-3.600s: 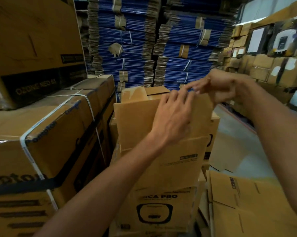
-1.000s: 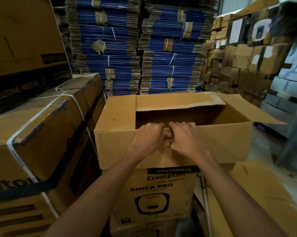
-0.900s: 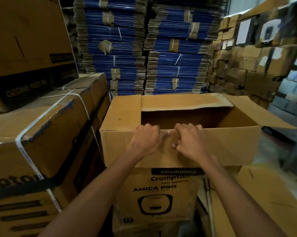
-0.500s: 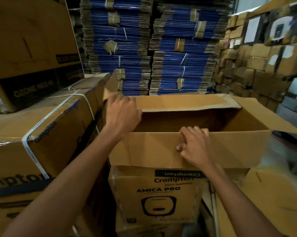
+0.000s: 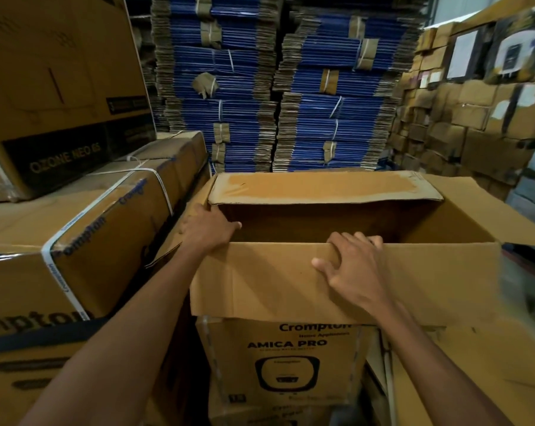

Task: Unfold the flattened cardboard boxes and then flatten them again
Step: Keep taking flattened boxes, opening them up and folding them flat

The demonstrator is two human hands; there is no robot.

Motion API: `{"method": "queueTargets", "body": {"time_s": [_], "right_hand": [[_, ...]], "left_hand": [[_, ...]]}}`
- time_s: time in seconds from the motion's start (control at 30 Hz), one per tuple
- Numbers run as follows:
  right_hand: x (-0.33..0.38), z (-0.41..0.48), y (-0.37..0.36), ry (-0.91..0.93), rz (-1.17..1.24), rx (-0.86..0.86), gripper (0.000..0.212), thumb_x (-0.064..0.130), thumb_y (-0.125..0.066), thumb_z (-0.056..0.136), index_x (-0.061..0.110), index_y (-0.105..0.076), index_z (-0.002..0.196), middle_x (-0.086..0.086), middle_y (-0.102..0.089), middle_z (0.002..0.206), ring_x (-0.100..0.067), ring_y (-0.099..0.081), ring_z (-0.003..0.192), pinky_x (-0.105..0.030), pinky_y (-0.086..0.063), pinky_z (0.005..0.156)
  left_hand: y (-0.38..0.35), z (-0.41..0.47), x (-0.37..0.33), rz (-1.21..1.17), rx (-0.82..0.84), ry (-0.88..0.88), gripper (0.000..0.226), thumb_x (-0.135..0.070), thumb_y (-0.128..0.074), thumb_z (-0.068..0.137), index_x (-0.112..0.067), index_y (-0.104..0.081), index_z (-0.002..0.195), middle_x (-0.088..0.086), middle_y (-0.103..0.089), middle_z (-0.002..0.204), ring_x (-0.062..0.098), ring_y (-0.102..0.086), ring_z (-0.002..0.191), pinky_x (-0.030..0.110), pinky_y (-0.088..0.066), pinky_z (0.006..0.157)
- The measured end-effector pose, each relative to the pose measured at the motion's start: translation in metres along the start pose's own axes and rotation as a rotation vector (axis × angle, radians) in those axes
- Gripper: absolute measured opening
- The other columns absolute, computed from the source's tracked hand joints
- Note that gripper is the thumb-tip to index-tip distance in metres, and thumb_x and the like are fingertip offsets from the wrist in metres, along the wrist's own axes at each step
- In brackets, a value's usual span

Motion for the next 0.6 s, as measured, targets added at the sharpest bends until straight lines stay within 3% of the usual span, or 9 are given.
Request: {"method": "queueTargets", "body": {"time_s": [0.1,0.2,0.27,0.33,0.37,0.43,0.5,0.6], "right_hand": [[0.003,0.014,0.005,-0.106,0.056,0.117,0.046,0.063,-0.038,0.099,0.026,-0.063,0.089,0.009,-0.061,0.074,-0.011,-0.056,0.07,-0.04,-0.043,0.093],[-0.003,0.039,-0.005,-0.257,0.094,0.356,0.052,0.062,-0.04,0.1,0.02,-0.067,0.087,0.001,-0.067,0.076,-0.014,-0.065,0.071,-0.037,-0.052,0.08],[-0.009,0.056,-0.019,-0.301,0.161,0.52,0.046,0.055,-0.048,0.101,0.015,-0.07,0.097,-0.002,-0.07,0.093,-0.017,-0.067,0.087,-0.038,-0.048,0.08],[-0.012,0.068,-0.033,-0.309,0.162,0.646,0.041,0.044,-0.06,0.099,0.015,-0.064,0.127,-0.007,-0.066,0.125,-0.022,-0.062,0.112,-0.04,-0.048,0.092],[-0.014,0.07,-0.04,-0.322,0.147,0.677,0.052,0.039,-0.065,0.096,0.017,-0.052,0.142,-0.01,-0.057,0.14,-0.026,-0.056,0.124,-0.043,-0.046,0.099],[-0.013,0.081,-0.044,-0.321,0.127,0.594,0.066,0.031,-0.069,0.093,0.017,-0.039,0.151,-0.012,-0.046,0.15,-0.03,-0.048,0.134,-0.046,-0.044,0.105],[-0.009,0.096,-0.033,-0.296,0.12,0.358,0.058,0.027,-0.067,0.095,0.016,-0.041,0.145,-0.011,-0.051,0.143,-0.029,-0.053,0.127,-0.046,-0.046,0.102],[-0.002,0.116,-0.012,-0.202,0.095,0.091,0.063,0.028,-0.065,0.096,0.014,-0.037,0.15,-0.011,-0.047,0.149,-0.031,-0.049,0.133,-0.052,-0.04,0.11]], "left_hand": [[0.002,-0.001,0.003,-0.034,-0.059,-0.023,0.07,-0.063,-0.052,0.096,-0.018,-0.043,0.149,0.017,-0.03,0.16,0.045,-0.043,0.136,0.061,-0.041,0.108],[0.001,-0.002,0.012,-0.086,-0.1,-0.031,0.06,-0.059,-0.054,0.095,-0.019,-0.052,0.14,0.013,-0.036,0.156,0.039,-0.051,0.128,0.06,-0.045,0.105],[0.001,-0.005,0.013,-0.104,-0.115,-0.031,0.056,-0.057,-0.056,0.095,-0.021,-0.054,0.138,0.012,-0.034,0.157,0.038,-0.052,0.127,0.058,-0.045,0.105],[0.001,-0.009,0.014,-0.116,-0.12,-0.028,0.054,-0.054,-0.056,0.096,-0.021,-0.055,0.138,0.01,-0.03,0.161,0.038,-0.051,0.13,0.057,-0.044,0.107],[0.002,-0.012,0.015,-0.122,-0.127,-0.028,0.053,-0.053,-0.057,0.096,-0.021,-0.055,0.138,0.01,-0.028,0.162,0.037,-0.05,0.131,0.057,-0.044,0.107],[0.003,-0.015,0.018,-0.136,-0.134,-0.023,0.054,-0.053,-0.058,0.095,-0.021,-0.055,0.138,0.009,-0.027,0.163,0.038,-0.048,0.133,0.056,-0.044,0.107],[0.002,-0.017,0.02,-0.143,-0.13,-0.028,0.056,-0.053,-0.058,0.095,-0.02,-0.053,0.14,0.009,-0.024,0.164,0.039,-0.044,0.136,0.057,-0.042,0.109],[0.004,-0.024,0.018,-0.118,-0.124,-0.032,0.056,-0.054,-0.056,0.096,-0.019,-0.051,0.141,0.01,-0.018,0.166,0.042,-0.038,0.14,0.058,-0.038,0.111]]}}
Point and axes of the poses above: each hand's wrist, its own z-axis towards the middle knuckle, its own y-axis out of the back of the hand, x = y × z, the point moved 10 cm from there along z, towards the middle knuckle
